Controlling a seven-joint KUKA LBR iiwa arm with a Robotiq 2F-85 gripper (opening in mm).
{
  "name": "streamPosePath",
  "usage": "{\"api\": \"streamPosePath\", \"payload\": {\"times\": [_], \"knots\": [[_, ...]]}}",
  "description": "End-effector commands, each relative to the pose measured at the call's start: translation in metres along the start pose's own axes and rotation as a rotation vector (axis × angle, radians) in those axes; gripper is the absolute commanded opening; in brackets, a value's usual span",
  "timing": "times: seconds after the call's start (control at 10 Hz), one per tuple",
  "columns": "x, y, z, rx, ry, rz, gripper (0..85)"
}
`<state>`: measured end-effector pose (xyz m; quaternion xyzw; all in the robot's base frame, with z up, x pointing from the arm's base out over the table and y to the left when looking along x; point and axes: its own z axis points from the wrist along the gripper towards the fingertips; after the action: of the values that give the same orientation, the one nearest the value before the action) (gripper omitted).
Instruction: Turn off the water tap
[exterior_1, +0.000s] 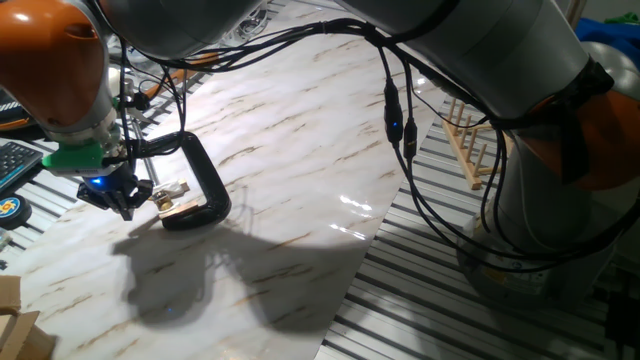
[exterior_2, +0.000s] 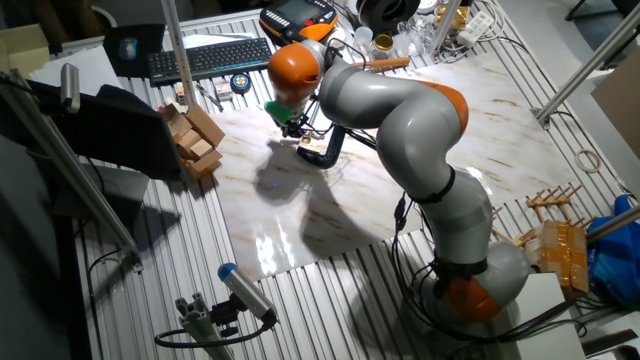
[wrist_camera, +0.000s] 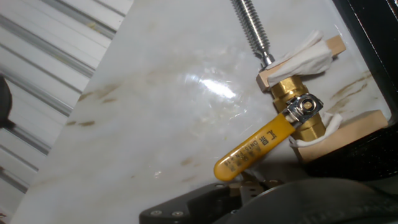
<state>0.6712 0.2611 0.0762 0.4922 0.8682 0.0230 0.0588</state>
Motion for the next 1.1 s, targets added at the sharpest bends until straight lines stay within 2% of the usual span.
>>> {"api": "streamPosePath", "payload": {"times": [0.0, 0.6, 1.0], "knots": [[-0.0009, 0.0, -0.0003, 0.002, 0.001, 0.002, 0.0], [-0.0068, -0.0002, 0.0047, -0.002, -0.001, 0.016, 0.0], [-0.0066, 0.0003, 0.0051, -0.002, -0.001, 0.019, 0.0]]}}
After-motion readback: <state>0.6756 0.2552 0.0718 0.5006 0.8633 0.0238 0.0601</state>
